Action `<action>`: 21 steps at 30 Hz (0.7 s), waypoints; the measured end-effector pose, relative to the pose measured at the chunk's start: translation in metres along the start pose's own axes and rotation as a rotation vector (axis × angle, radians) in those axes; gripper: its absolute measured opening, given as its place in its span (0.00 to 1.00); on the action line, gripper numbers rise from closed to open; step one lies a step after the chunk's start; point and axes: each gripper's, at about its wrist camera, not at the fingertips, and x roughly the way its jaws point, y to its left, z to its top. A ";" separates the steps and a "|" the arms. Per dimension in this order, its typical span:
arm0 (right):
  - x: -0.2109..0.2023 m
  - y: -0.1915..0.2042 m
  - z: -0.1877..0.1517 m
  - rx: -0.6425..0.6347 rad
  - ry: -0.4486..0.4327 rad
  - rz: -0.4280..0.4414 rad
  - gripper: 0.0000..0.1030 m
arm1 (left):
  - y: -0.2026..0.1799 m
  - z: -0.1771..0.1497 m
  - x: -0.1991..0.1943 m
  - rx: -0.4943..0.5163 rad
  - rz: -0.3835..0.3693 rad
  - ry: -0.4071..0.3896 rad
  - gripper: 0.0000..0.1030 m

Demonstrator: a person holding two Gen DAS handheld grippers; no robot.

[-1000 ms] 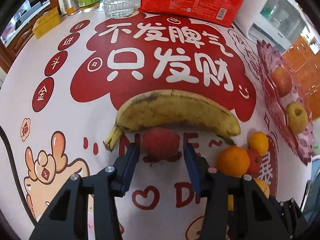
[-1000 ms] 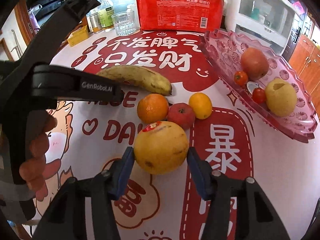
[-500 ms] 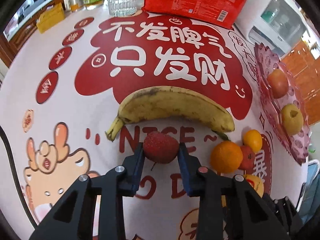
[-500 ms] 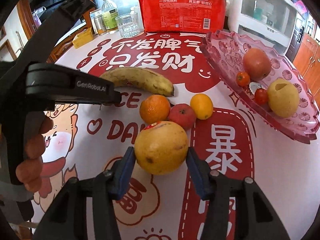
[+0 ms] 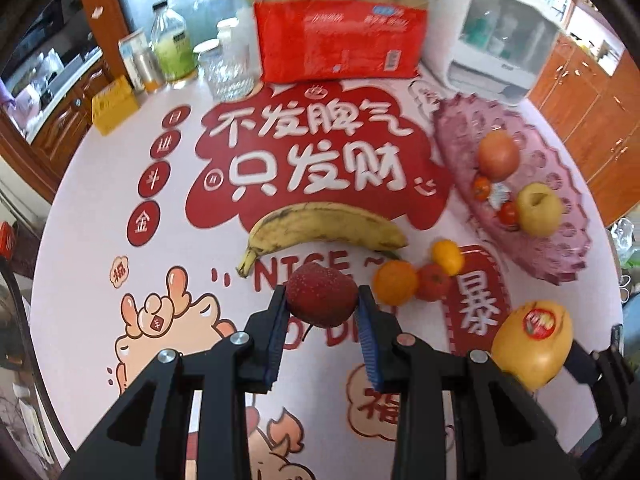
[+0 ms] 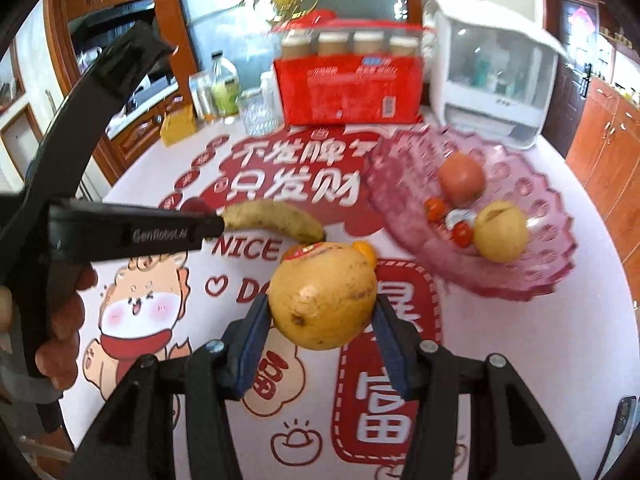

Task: Organize fruits
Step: 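Lift and carry the grapefruit and lychee over the pink bowl with both tools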

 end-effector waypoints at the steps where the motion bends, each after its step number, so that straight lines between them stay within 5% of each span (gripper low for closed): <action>1: -0.007 -0.005 0.002 0.010 -0.011 0.000 0.50 | -0.005 0.001 -0.006 0.007 -0.004 -0.007 0.30; 13: -0.068 -0.083 0.055 0.091 -0.087 -0.025 0.50 | -0.088 0.044 -0.062 0.106 -0.045 -0.123 0.31; 21: -0.080 -0.138 0.111 0.075 -0.141 -0.079 0.50 | -0.133 0.086 -0.064 0.126 -0.037 -0.150 0.31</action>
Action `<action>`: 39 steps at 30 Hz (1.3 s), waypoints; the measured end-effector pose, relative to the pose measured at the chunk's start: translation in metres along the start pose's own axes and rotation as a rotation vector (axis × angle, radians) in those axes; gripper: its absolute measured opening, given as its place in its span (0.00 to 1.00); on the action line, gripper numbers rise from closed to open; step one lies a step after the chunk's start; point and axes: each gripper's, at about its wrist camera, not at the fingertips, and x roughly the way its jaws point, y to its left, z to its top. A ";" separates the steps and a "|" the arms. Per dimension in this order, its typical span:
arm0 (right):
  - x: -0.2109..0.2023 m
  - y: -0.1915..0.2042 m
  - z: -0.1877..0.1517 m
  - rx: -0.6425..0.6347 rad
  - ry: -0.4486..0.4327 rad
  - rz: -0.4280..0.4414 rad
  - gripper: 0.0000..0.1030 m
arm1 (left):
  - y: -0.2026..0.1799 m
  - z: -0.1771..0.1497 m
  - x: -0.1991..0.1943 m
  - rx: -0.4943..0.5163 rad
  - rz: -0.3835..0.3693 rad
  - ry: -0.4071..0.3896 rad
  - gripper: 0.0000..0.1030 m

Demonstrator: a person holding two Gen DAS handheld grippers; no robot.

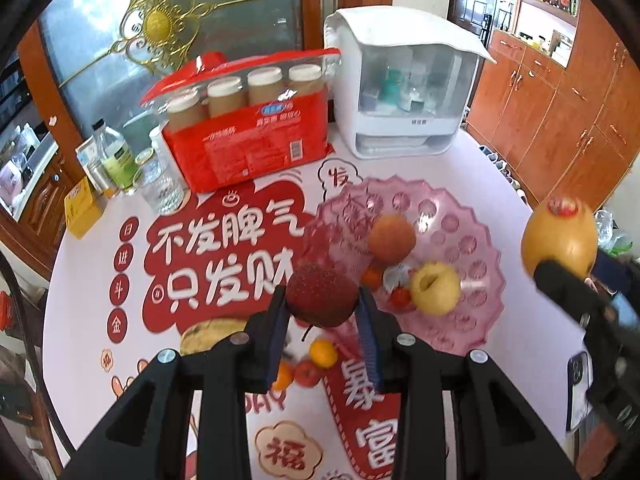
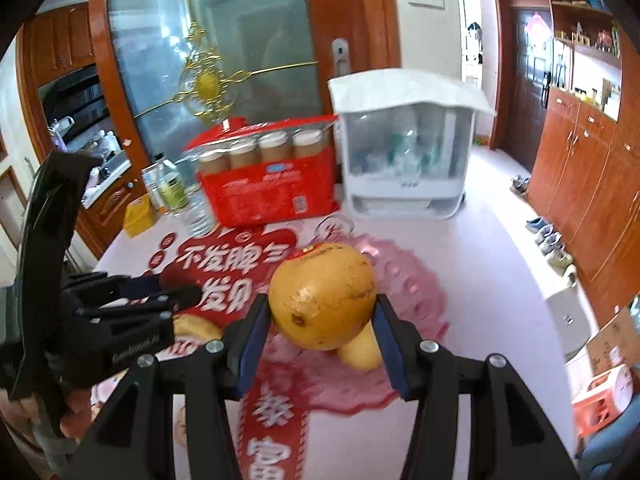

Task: Organize fruits
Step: 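Lift and carry the grapefruit and lychee over the pink bowl with both tools, then open the right tool over the bowl while the left tool releases the lychee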

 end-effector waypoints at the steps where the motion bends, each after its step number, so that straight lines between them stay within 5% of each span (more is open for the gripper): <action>1: 0.003 -0.004 0.005 -0.004 -0.002 -0.004 0.50 | -0.004 0.004 0.003 -0.001 0.000 0.000 0.31; 9: 0.052 -0.035 0.025 -0.032 0.053 -0.056 0.50 | -0.026 0.013 0.049 -0.016 0.023 0.043 0.31; 20: 0.152 -0.060 -0.014 -0.008 0.266 -0.067 0.50 | -0.048 -0.004 0.132 -0.004 0.037 0.149 0.31; 34: 0.206 -0.075 -0.036 0.040 0.355 -0.073 0.51 | -0.058 -0.014 0.190 -0.005 0.013 0.252 0.31; 37: 0.211 -0.077 -0.034 0.056 0.361 -0.065 0.51 | -0.058 -0.016 0.197 -0.005 0.001 0.282 0.47; 39: 0.210 -0.075 -0.034 0.037 0.349 -0.062 0.52 | -0.058 -0.017 0.195 -0.003 -0.016 0.272 0.68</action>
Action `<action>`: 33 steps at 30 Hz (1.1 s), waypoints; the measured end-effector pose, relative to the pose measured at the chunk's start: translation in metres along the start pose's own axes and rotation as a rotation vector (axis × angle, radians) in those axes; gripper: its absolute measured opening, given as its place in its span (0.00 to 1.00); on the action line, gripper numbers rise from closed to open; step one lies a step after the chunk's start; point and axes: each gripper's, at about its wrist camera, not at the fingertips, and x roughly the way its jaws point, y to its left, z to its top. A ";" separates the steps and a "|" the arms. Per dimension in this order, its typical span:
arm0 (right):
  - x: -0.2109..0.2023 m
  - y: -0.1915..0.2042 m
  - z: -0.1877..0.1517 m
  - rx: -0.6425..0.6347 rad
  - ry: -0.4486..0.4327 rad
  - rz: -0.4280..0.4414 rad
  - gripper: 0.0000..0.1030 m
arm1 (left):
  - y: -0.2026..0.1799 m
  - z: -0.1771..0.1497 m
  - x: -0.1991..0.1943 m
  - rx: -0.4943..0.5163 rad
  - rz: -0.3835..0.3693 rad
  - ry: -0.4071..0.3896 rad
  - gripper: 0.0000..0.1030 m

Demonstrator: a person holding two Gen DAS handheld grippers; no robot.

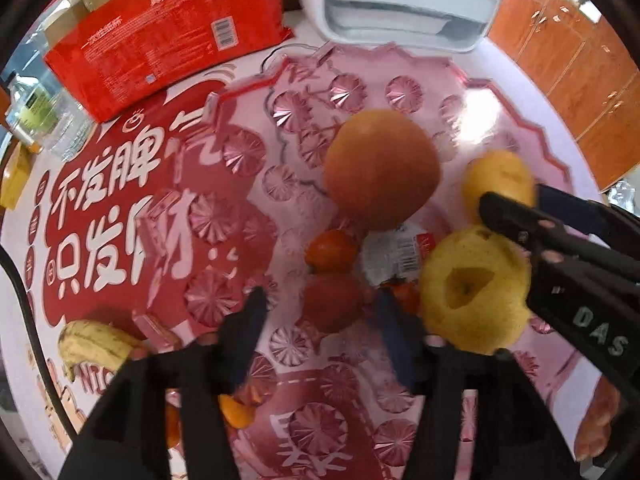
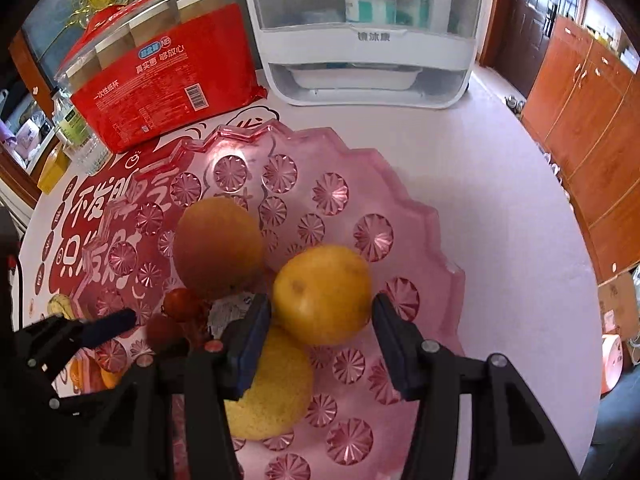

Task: Organize fruits
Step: 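Open the right tool over the bowl while the left tool releases the lychee, then withdraw both tools from the bowl toward the banana and oranges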

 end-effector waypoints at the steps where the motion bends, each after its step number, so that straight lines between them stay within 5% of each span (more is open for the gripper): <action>1: -0.002 0.000 0.000 -0.009 -0.004 -0.003 0.52 | -0.001 -0.001 -0.002 0.004 0.003 -0.010 0.72; 5: -0.009 0.009 -0.001 -0.061 -0.034 -0.038 0.53 | -0.003 -0.002 -0.009 0.018 0.017 -0.039 0.83; 21: -0.047 0.017 -0.006 -0.063 -0.099 -0.036 0.54 | 0.000 -0.027 -0.049 0.000 -0.037 -0.118 0.84; 33: -0.075 0.016 -0.014 -0.035 -0.129 -0.036 0.53 | 0.000 -0.040 -0.085 0.052 0.054 -0.190 0.84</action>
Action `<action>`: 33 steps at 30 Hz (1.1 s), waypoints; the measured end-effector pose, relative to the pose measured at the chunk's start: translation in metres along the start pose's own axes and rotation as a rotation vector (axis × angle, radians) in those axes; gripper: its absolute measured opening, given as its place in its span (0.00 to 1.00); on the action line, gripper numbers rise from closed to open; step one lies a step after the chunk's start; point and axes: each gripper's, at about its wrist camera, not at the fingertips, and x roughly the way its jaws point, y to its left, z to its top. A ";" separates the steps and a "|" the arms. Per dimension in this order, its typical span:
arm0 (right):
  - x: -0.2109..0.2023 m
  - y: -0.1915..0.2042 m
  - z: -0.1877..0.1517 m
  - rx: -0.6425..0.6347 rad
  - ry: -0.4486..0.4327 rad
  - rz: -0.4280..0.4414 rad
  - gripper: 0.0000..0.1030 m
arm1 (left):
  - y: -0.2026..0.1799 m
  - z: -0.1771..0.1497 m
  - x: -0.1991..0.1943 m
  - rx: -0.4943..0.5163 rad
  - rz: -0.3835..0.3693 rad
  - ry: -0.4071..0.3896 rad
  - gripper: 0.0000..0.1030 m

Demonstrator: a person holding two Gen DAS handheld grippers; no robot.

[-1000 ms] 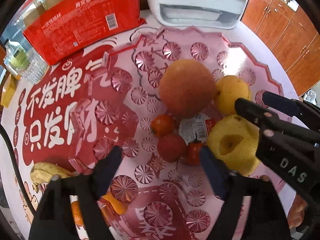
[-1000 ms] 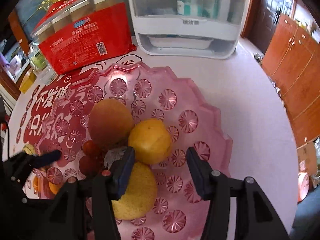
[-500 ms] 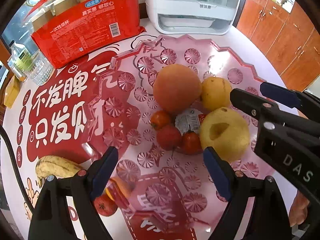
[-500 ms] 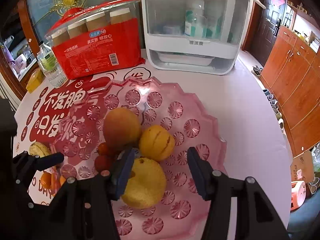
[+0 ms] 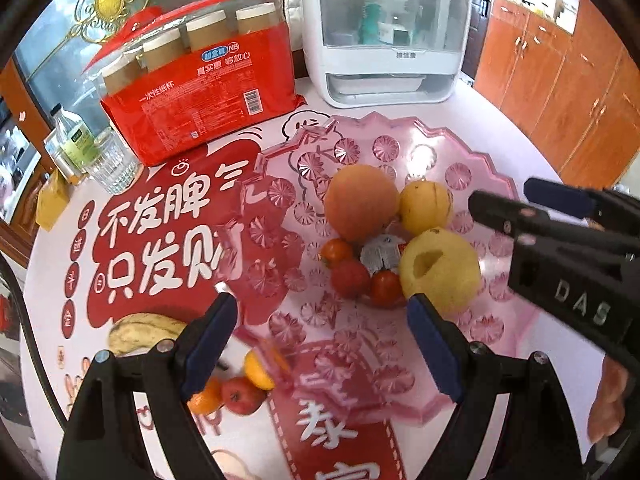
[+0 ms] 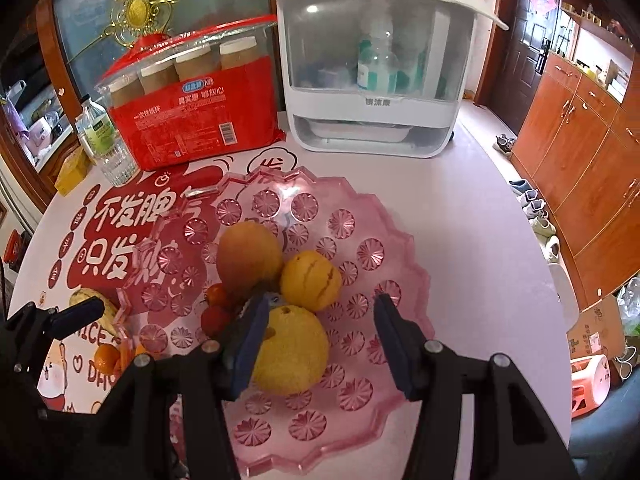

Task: Organize fruits
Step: 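Withdraw both tools from the bowl toward the banana and oranges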

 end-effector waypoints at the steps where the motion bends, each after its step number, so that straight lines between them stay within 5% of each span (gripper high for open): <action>1: -0.005 0.000 -0.001 0.002 -0.006 0.002 0.53 | 0.000 -0.001 -0.004 0.007 -0.002 0.002 0.84; 18: -0.094 0.031 -0.008 -0.018 -0.115 0.032 0.53 | 0.048 -0.020 -0.093 -0.011 -0.059 -0.077 0.86; 33: -0.151 0.085 -0.006 -0.073 -0.192 0.079 0.53 | 0.147 -0.013 -0.164 0.015 0.075 -0.145 0.86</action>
